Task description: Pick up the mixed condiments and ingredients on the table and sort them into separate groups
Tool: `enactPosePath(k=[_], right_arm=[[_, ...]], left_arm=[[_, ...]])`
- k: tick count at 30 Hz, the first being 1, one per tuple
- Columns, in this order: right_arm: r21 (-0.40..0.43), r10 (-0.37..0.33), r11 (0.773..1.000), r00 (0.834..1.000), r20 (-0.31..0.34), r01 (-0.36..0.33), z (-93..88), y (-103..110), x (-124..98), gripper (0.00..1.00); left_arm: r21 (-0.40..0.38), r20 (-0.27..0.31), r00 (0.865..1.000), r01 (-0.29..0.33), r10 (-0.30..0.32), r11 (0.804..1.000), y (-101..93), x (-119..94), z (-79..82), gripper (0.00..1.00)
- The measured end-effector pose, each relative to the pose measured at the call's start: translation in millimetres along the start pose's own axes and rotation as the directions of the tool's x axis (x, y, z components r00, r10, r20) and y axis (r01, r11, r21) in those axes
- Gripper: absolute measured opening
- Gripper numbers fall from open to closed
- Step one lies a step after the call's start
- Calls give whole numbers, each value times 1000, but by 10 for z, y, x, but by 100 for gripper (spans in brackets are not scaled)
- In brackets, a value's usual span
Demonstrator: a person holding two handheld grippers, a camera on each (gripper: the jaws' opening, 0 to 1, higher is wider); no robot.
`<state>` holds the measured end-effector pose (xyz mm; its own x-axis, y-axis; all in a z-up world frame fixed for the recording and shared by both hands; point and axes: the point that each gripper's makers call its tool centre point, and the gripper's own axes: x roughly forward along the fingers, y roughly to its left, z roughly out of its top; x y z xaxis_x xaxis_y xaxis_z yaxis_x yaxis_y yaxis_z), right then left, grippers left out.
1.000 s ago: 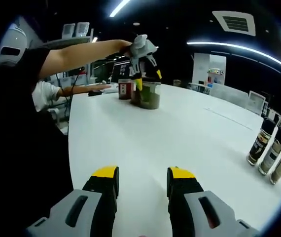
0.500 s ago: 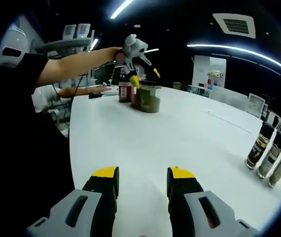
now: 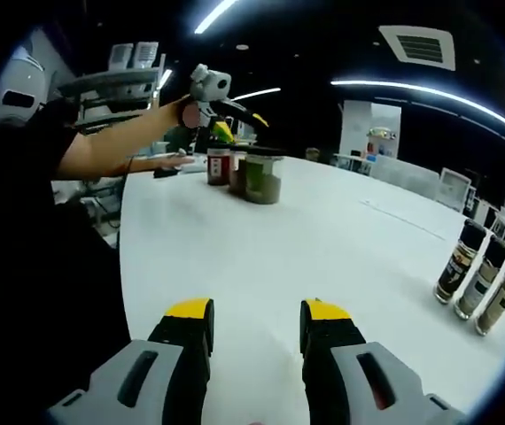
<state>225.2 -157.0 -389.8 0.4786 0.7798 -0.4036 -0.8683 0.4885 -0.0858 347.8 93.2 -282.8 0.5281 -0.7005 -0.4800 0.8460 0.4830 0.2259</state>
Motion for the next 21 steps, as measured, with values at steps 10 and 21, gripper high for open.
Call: enactPosePath(k=[10, 21], right_arm=[[8, -62, 998, 998, 19, 62, 28, -155, -88, 40], [44, -111, 993, 994, 22, 110, 14, -307, -147, 41]], left_arm=[[-54, 58, 997, -53, 56, 997, -89, -96, -244, 75], [-169, 157, 979, -102, 129, 980, -393, -243, -346, 74]])
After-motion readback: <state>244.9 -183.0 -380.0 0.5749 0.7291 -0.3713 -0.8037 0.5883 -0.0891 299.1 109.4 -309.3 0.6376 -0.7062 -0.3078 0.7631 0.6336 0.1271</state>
